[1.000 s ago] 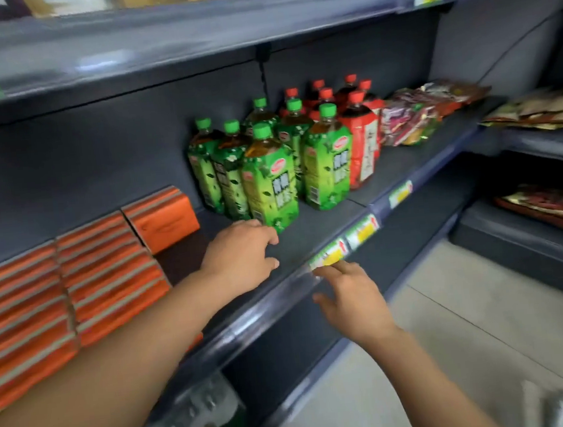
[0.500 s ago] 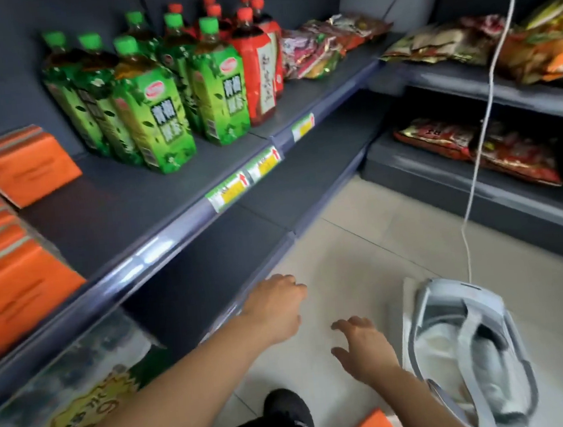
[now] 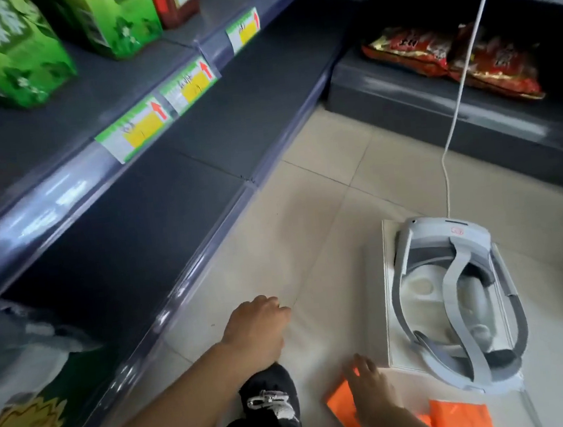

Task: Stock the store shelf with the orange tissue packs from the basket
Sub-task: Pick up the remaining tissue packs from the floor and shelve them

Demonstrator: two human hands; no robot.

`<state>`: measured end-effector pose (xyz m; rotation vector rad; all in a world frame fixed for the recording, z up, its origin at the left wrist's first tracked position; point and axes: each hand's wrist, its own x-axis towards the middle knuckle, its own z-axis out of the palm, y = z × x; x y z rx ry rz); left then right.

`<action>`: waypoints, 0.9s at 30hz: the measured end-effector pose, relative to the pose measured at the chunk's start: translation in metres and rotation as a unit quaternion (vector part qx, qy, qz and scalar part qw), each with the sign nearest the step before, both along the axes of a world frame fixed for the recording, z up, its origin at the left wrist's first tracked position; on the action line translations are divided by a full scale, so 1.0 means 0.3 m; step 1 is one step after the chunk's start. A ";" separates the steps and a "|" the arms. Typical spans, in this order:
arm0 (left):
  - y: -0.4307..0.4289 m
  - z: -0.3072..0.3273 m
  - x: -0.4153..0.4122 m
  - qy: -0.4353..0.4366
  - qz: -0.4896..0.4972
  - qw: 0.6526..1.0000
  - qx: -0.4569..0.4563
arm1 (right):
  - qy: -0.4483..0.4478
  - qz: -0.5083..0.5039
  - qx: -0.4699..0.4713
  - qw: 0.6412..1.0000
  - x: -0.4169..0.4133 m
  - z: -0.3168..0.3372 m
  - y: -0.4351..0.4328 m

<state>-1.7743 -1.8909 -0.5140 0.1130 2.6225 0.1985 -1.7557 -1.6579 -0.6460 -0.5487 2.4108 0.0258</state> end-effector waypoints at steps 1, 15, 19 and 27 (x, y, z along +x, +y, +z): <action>0.004 -0.019 0.005 -0.003 -0.002 1.000 0.000 | 0.024 0.006 -0.004 1.000 0.005 -0.046 0.013; 0.012 -0.183 0.021 -0.012 0.000 1.000 0.006 | 0.085 0.066 -0.015 0.994 -0.061 -0.171 -0.070; 0.025 -0.191 0.020 -0.013 0.026 0.999 0.040 | 0.052 0.095 -0.145 0.984 -0.179 -0.050 -0.180; 0.003 -0.143 -0.025 0.011 0.120 0.992 0.032 | 0.026 -0.081 -0.271 0.959 -0.188 0.078 -0.148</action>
